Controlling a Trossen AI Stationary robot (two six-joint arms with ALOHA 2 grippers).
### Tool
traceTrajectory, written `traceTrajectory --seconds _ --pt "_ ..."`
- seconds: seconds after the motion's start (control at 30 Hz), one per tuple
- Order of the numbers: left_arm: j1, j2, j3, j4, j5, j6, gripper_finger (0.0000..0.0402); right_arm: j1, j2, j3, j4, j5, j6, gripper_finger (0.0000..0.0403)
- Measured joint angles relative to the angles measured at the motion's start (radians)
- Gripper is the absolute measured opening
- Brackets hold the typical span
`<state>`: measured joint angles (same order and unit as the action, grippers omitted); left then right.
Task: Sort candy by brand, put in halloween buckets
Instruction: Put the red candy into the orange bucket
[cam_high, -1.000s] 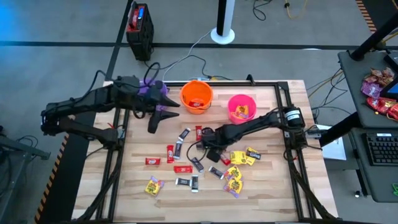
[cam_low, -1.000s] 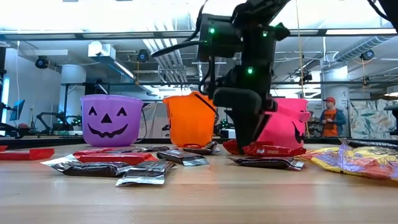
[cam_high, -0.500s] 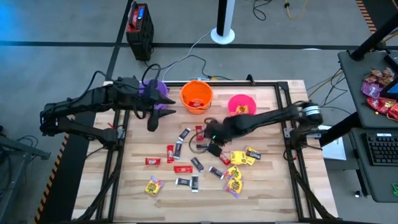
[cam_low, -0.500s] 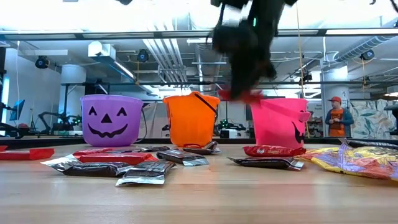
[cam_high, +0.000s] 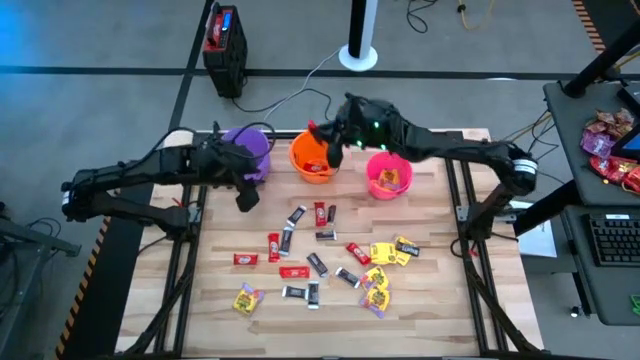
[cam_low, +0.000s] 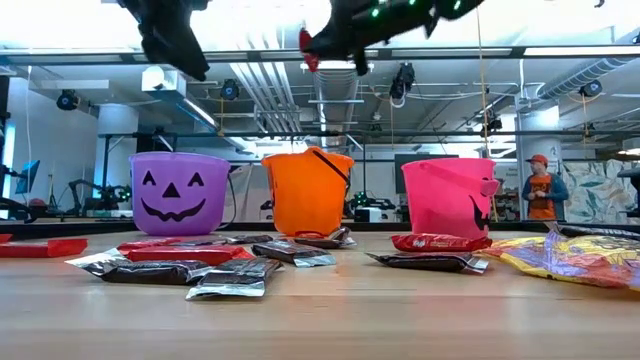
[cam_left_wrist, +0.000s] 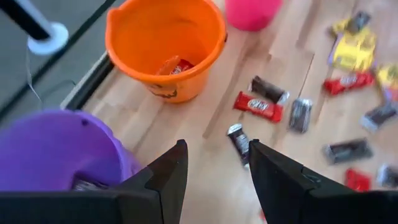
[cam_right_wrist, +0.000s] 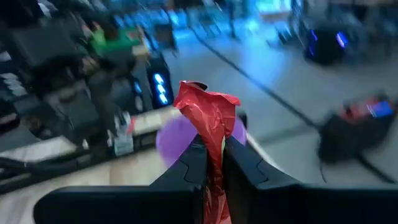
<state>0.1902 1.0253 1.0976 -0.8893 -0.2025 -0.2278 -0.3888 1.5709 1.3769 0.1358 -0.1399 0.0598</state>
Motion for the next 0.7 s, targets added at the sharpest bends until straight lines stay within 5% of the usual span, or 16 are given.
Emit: traceTrajectory --seconds 0.27,0.43,0.7 --pt "0.0 -0.081 -0.016 0.025 -0.156 -0.289 0.0153 -0.126 0.161 -0.003 0.245 -0.202 -0.022 0.0023" --pt "0.0 -0.119 -0.016 0.025 -0.212 -0.442 0.0153 -0.172 0.149 -0.001 0.198 -0.265 -0.007 0.0023" --pt "0.0 -0.107 -0.016 0.025 -0.257 -0.464 0.0153 -0.209 0.139 -0.001 0.07 -0.319 -0.013 0.0023"
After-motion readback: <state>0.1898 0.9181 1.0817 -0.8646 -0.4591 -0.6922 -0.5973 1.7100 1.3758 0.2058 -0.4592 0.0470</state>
